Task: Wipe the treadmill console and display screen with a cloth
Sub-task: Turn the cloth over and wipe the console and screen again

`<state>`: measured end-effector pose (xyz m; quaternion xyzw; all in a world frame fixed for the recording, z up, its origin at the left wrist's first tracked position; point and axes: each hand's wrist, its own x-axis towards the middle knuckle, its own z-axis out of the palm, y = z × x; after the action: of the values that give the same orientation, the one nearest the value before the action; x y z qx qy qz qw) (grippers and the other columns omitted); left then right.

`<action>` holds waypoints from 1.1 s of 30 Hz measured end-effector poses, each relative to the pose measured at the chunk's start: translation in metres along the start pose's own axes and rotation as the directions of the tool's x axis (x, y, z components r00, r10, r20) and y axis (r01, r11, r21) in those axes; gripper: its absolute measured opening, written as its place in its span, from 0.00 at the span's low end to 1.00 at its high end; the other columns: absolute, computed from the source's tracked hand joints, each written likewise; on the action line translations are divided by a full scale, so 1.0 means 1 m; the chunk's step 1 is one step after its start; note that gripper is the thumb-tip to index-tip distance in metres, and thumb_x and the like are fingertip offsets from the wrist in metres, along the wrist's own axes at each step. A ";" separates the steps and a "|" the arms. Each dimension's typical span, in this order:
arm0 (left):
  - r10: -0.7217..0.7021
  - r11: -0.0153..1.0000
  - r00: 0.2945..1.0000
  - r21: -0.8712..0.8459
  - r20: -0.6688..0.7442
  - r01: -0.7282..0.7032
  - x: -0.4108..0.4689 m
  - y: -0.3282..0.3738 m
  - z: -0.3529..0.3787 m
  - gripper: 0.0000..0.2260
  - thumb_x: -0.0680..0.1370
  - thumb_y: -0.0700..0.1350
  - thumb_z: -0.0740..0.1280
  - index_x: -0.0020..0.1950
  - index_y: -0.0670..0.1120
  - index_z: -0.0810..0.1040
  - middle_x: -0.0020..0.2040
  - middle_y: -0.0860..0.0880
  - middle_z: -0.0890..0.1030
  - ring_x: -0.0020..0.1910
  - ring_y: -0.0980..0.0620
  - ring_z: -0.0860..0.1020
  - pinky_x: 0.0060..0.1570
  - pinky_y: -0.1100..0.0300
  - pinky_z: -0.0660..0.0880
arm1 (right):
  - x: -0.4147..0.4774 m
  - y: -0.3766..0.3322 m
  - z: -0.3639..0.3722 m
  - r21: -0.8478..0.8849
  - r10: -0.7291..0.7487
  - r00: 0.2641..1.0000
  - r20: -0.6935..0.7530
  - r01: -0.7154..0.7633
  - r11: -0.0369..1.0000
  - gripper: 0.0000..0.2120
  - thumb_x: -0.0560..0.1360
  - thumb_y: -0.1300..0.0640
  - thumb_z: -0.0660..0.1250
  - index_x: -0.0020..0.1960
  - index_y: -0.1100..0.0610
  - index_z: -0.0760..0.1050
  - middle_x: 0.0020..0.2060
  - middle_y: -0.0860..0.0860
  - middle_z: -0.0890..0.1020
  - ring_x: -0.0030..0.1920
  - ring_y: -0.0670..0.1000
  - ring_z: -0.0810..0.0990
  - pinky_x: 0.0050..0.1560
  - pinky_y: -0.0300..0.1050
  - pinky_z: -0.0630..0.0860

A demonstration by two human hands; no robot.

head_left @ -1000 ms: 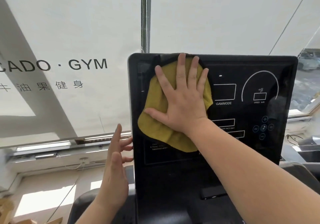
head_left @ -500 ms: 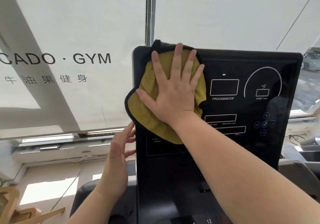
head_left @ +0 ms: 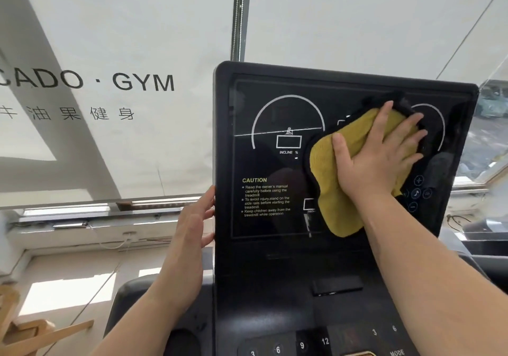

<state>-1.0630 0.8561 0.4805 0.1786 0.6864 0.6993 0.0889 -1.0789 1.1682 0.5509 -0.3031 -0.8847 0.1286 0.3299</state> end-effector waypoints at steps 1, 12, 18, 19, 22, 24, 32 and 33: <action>-0.002 1.000 1.000 -0.001 0.001 0.002 0.000 0.000 0.000 0.41 0.68 0.82 0.49 0.76 0.64 0.66 0.75 0.60 0.69 0.74 0.59 0.68 0.70 0.43 0.70 | 0.003 -0.011 -0.001 0.011 0.010 1.000 -0.011 -0.010 1.000 0.50 0.71 0.19 0.43 0.83 0.47 0.36 0.81 0.66 0.37 0.79 0.73 0.36 0.74 0.79 0.42; 0.018 0.999 0.993 -0.043 -0.113 -0.023 -0.003 -0.002 0.013 0.43 0.68 0.83 0.48 0.74 0.60 0.70 0.71 0.60 0.74 0.71 0.60 0.71 0.65 0.49 0.72 | -0.046 -0.129 0.024 -0.183 -0.732 0.681 0.024 0.723 0.666 0.36 0.80 0.29 0.52 0.83 0.42 0.52 0.83 0.58 0.49 0.82 0.69 0.44 0.75 0.76 0.45; 0.030 0.999 0.991 -0.026 -0.134 -0.034 -0.004 -0.007 0.016 0.42 0.69 0.82 0.47 0.75 0.60 0.69 0.74 0.58 0.72 0.73 0.58 0.70 0.68 0.44 0.70 | -0.073 -0.014 0.038 -0.248 -0.817 0.565 0.113 0.813 0.527 0.43 0.74 0.25 0.60 0.82 0.42 0.54 0.82 0.59 0.52 0.81 0.70 0.49 0.76 0.77 0.46; 0.030 0.999 0.992 -0.026 -0.125 -0.033 -0.003 -0.006 0.015 0.42 0.69 0.81 0.47 0.75 0.59 0.69 0.74 0.57 0.72 0.73 0.57 0.70 0.69 0.42 0.70 | -0.071 0.003 0.036 -0.265 -0.812 0.570 0.123 0.808 0.527 0.44 0.73 0.24 0.60 0.82 0.43 0.54 0.82 0.60 0.53 0.80 0.71 0.50 0.75 0.78 0.47; 0.015 0.999 0.996 -0.042 -0.085 -0.019 -0.003 -0.005 0.011 0.43 0.69 0.81 0.48 0.76 0.59 0.69 0.74 0.58 0.71 0.73 0.58 0.69 0.70 0.41 0.69 | -0.043 0.026 0.021 -0.292 -0.738 0.661 0.136 0.738 0.608 0.47 0.72 0.22 0.58 0.83 0.44 0.52 0.82 0.63 0.51 0.80 0.73 0.48 0.73 0.81 0.47; 0.005 0.999 0.998 -0.049 -0.068 -0.008 -0.004 -0.004 0.009 0.42 0.69 0.82 0.48 0.76 0.60 0.69 0.73 0.60 0.72 0.73 0.60 0.69 0.71 0.42 0.69 | -0.021 0.013 0.010 -0.272 -0.590 0.802 0.097 0.592 0.759 0.48 0.72 0.21 0.54 0.84 0.45 0.49 0.82 0.64 0.47 0.80 0.73 0.43 0.73 0.80 0.44; 0.008 0.997 0.997 -0.073 -0.079 -0.014 -0.005 -0.004 0.013 0.42 0.69 0.82 0.49 0.76 0.60 0.69 0.73 0.61 0.72 0.73 0.61 0.69 0.67 0.48 0.69 | -0.036 -0.093 0.017 -0.178 -0.459 0.888 0.022 0.455 0.872 0.50 0.72 0.19 0.49 0.84 0.47 0.46 0.82 0.64 0.45 0.79 0.74 0.42 0.73 0.80 0.44; 0.012 0.997 0.996 -0.077 -0.087 -0.018 -0.004 -0.004 0.013 0.40 0.70 0.81 0.48 0.75 0.61 0.70 0.72 0.62 0.73 0.72 0.61 0.70 0.66 0.49 0.70 | -0.050 -0.093 0.023 -0.187 -0.532 0.846 0.045 0.530 0.827 0.49 0.72 0.19 0.50 0.84 0.46 0.47 0.82 0.64 0.46 0.80 0.74 0.42 0.73 0.80 0.44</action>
<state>-1.0545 0.8671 0.4759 0.1498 0.6607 0.7330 0.0607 -1.1058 1.0637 0.5482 -0.0763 -0.9407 -0.0556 0.3259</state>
